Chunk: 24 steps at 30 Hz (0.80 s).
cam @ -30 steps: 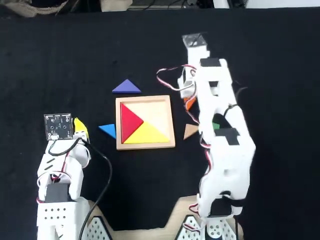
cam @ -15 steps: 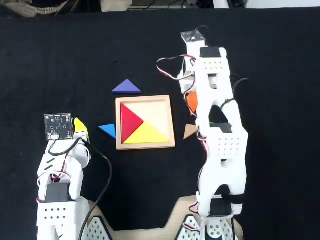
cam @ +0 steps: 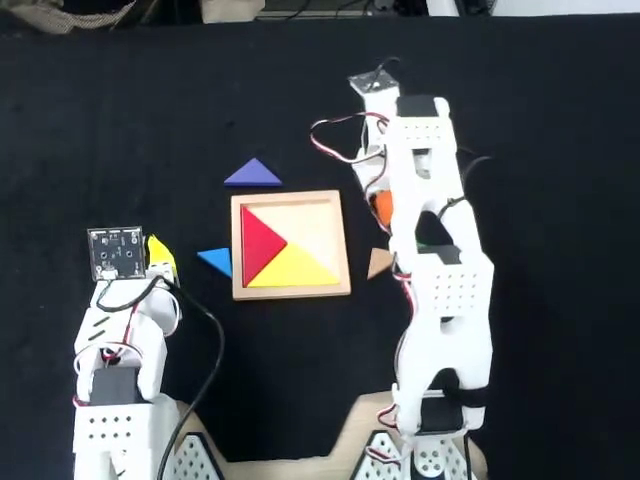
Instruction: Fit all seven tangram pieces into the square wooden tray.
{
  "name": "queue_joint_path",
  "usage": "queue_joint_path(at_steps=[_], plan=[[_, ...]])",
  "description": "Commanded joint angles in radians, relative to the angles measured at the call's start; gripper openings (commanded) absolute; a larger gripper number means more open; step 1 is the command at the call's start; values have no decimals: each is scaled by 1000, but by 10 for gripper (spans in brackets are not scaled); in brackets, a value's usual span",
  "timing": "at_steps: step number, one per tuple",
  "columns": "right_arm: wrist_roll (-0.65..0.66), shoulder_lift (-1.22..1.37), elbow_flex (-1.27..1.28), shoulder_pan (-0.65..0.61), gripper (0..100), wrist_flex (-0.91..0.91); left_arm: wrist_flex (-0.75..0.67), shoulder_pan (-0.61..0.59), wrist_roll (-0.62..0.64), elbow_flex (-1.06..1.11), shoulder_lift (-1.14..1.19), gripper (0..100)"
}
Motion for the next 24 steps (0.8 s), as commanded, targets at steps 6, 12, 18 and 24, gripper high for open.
queue_joint_path(at_steps=[6, 12, 18, 24], plan=[[25, 25, -15, -34, 191, -3, -23, 8, -6, -5, -6, 30], [25, 76, -15, -44, 191, -41, -21, 10, -6, -5, -5, 30], [43, 44, -71, -44, 191, 49, -25, 30, -8, -5, -6, 30], [44, -24, -99, -51, 191, 120, -23, 33, -8, -5, -6, 30]])
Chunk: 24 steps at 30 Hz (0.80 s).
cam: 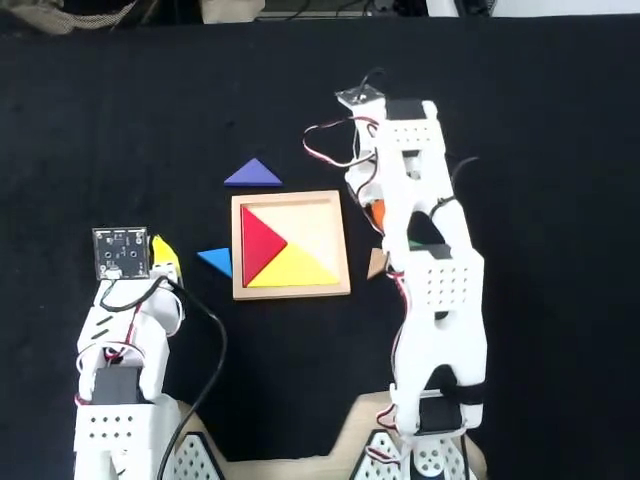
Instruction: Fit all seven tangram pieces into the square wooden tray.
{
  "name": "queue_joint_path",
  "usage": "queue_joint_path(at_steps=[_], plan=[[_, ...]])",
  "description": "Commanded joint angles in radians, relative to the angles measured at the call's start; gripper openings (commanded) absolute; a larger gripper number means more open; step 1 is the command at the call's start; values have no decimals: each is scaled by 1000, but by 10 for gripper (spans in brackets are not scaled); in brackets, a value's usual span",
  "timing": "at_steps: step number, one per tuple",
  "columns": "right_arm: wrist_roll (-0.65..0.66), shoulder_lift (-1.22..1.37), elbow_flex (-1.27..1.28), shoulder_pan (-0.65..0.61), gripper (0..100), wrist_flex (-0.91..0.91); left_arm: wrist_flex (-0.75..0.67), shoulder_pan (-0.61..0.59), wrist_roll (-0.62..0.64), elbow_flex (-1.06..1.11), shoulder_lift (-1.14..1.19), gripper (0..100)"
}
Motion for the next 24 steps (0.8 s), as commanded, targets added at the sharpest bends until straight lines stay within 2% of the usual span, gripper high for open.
queue_joint_path(at_steps=[1, 10, 24], plan=[[11, -81, -53, -28, 191, 34, -23, 13, -8, -5, -6, 30], [107, -79, -53, -46, 191, 14, -21, 12, -8, -5, -6, 30], [115, 4, -36, -60, 191, -37, -20, 12, -8, -5, -6, 30]])
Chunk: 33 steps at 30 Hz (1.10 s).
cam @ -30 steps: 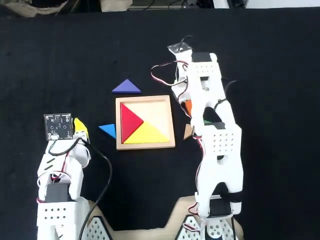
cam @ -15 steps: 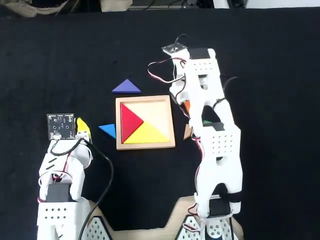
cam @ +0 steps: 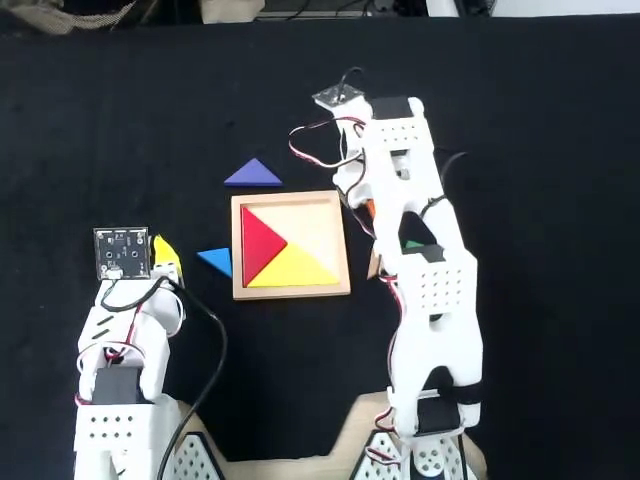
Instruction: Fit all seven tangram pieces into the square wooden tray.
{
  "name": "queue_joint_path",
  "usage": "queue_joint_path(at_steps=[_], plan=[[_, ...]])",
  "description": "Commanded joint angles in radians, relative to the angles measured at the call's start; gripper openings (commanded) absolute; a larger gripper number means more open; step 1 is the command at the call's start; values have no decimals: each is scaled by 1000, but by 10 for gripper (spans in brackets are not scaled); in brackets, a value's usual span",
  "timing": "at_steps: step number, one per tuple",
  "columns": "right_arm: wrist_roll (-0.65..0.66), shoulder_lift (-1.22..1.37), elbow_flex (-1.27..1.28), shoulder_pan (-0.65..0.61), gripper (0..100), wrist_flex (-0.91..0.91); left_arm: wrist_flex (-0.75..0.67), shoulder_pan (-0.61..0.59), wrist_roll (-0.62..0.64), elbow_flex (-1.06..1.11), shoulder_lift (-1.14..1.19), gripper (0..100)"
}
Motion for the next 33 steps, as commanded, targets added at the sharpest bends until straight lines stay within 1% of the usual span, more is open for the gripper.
queue_joint_path(at_steps=[1, 6, 11, 13, 18, 24, 27, 33], plan=[[32, 24, -41, -15, 191, -21, -20, 5, -8, -5, -6, 30], [60, 73, -74, 0, 183, -15, -21, 5, -8, -4, -6, 30], [104, 79, -74, 17, 104, -14, -23, 5, -8, -4, -6, 30], [107, 81, -73, 18, 109, -14, -23, 5, -8, -4, -6, 30], [109, 81, -56, 18, 164, -14, -23, 5, -8, -4, -6, 30], [110, 81, -53, 26, 166, -12, -23, 5, -8, -4, -6, 30], [147, 81, -42, 40, 166, -8, -21, 5, -8, -4, -6, 30], [158, 81, -36, 71, 165, 2, -23, 5, -8, -4, -6, 30]])
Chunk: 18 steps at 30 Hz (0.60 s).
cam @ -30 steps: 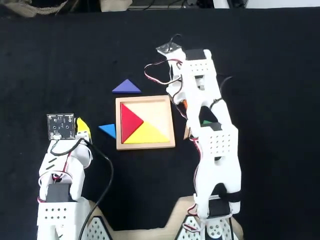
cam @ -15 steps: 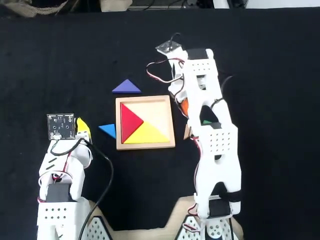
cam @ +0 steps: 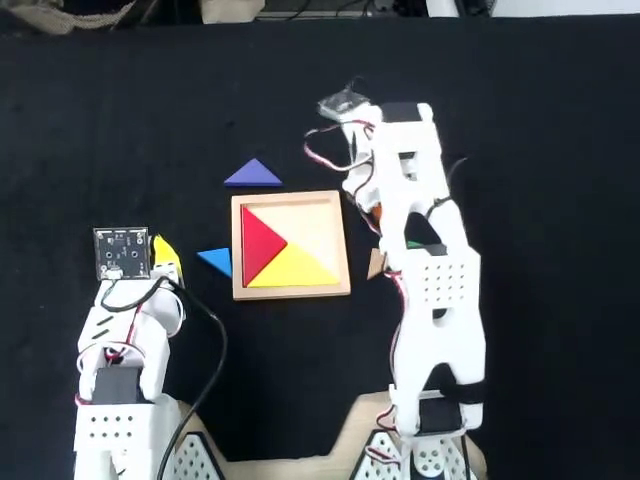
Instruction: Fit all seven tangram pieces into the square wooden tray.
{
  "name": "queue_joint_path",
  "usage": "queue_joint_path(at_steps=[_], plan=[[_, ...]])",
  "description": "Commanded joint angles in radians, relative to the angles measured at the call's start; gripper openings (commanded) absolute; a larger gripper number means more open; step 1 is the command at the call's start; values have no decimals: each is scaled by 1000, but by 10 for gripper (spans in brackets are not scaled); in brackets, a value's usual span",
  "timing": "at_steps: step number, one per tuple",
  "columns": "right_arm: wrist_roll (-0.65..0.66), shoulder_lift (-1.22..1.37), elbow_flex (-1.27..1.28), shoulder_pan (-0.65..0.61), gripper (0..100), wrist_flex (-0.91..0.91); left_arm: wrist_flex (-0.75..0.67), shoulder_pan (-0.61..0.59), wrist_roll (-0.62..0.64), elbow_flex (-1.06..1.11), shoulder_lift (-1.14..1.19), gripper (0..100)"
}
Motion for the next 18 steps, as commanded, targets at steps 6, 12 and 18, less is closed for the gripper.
queue_joint_path(at_steps=[6, 12, 18], plan=[[12, 1, -7, 28, 145, 6, -21, 5, -8, -4, -6, 30], [48, -8, -25, 29, 16, 6, -23, 5, -8, -4, -6, 30], [52, -56, -159, 29, 11, 103, -23, 5, -8, -4, -6, 30]])
